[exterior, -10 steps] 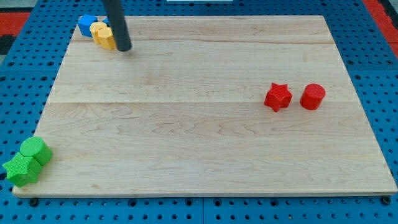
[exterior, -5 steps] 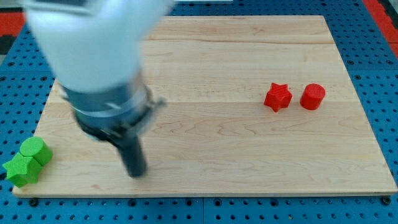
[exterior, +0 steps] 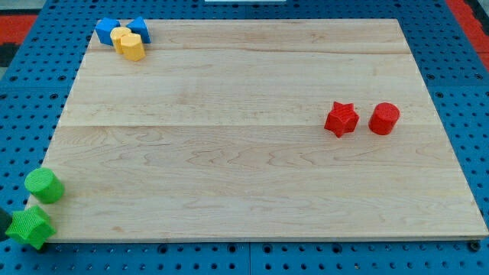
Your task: Push the green star closer to group of blocks
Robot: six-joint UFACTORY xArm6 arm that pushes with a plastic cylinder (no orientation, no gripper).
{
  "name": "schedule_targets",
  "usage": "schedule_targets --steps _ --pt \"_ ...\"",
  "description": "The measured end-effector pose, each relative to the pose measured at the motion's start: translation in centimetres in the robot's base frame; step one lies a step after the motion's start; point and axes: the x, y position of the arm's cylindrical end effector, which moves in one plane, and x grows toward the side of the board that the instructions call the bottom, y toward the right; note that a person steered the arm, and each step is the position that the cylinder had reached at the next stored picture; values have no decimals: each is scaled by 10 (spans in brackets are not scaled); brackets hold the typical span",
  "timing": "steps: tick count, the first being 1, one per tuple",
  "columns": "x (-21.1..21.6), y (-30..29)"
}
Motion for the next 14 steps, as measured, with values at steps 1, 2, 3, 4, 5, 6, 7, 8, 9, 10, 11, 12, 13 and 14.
schedule_targets --steps 1,2,3,4,5,6,7,8,9,10,11,12,13,14 --pt "1 5" --pt "0 29" --pt "-3 81" --pt "-8 122" --pt "1 151" --pt "-18 206" --pt "-69 210" --pt "-132 160" --pt "-172 165" --pt "-120 194" --pt "-126 227" --pt "-178 195" --pt "-228 116" --pt "-263 106"
